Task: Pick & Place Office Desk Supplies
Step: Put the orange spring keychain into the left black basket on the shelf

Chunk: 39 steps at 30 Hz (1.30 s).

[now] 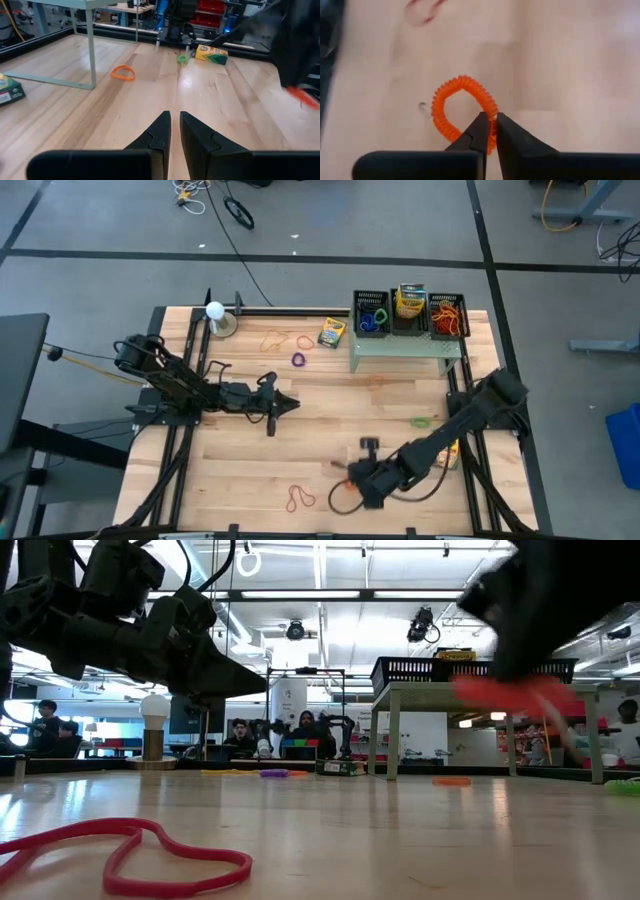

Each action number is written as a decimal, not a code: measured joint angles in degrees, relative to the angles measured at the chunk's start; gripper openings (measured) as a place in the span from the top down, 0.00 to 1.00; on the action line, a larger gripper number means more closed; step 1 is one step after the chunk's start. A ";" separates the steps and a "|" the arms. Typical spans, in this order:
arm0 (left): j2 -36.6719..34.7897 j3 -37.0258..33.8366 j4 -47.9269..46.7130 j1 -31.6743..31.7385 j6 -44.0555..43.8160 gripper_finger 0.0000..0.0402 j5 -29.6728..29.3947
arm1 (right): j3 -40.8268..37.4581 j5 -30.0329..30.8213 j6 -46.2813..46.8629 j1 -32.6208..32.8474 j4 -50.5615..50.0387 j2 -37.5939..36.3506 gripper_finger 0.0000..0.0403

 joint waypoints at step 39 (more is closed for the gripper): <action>0.00 0.04 -0.39 0.01 1.93 0.88 -2.24 | 0.00 17.46 -20.97 -61.15 -2.63 -20.52 0.87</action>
